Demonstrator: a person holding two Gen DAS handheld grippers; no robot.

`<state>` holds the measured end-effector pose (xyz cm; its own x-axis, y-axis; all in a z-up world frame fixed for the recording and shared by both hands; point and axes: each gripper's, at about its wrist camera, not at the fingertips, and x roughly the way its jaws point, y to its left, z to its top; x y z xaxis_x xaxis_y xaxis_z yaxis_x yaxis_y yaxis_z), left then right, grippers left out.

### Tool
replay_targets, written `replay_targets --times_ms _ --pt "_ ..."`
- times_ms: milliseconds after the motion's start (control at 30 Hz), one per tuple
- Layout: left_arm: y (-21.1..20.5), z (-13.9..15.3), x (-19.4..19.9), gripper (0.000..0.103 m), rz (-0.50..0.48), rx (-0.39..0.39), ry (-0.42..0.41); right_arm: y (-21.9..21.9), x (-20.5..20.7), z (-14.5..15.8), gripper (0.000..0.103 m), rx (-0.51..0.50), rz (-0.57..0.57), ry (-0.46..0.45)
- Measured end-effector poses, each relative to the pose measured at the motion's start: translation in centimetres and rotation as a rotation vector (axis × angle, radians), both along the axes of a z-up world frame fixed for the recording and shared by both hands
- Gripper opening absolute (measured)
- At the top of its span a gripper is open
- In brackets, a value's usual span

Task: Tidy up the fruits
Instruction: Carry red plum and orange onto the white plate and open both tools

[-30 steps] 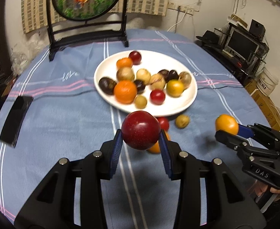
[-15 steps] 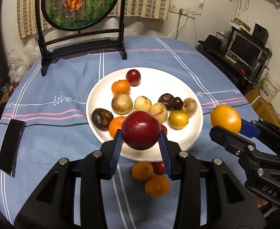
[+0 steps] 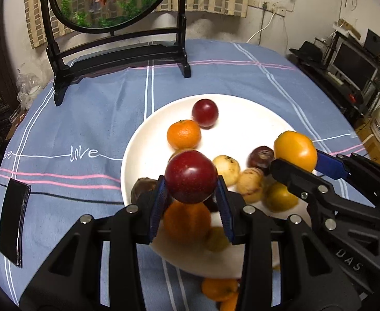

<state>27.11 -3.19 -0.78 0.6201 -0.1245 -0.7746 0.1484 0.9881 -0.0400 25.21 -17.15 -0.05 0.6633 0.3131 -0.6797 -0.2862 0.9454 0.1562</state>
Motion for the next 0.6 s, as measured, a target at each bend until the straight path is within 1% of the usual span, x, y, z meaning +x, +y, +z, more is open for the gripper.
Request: replay_targets --times_ms 233,467,500,533,600 --pt "-0.1 -1.7 1.5 0.039 0.027 0.014 0.026 -0.3 1.1 -1.5 0.038 0.01 -0.012 0.001" --pt "-0.1 -2.2 2.0 0.04 0.05 -0.001 0.047 -0.7 1.3 -1.8 0.04 0.021 -0.026 0.0" --pt "-0.2 -2.2 1.9 0.044 0.052 0.002 0.044 -0.7 1.3 -1.7 0.04 0.021 -0.028 -0.001" --pt "-0.1 -2.1 1.9 0.053 0.064 0.016 0.033 -0.8 1.2 -1.7 0.04 0.021 -0.03 -0.003" --pt "0.1 -1.7 1.7 0.062 0.078 0.018 0.011 -0.9 1.0 -1.5 0.04 0.028 -0.028 -0.004"
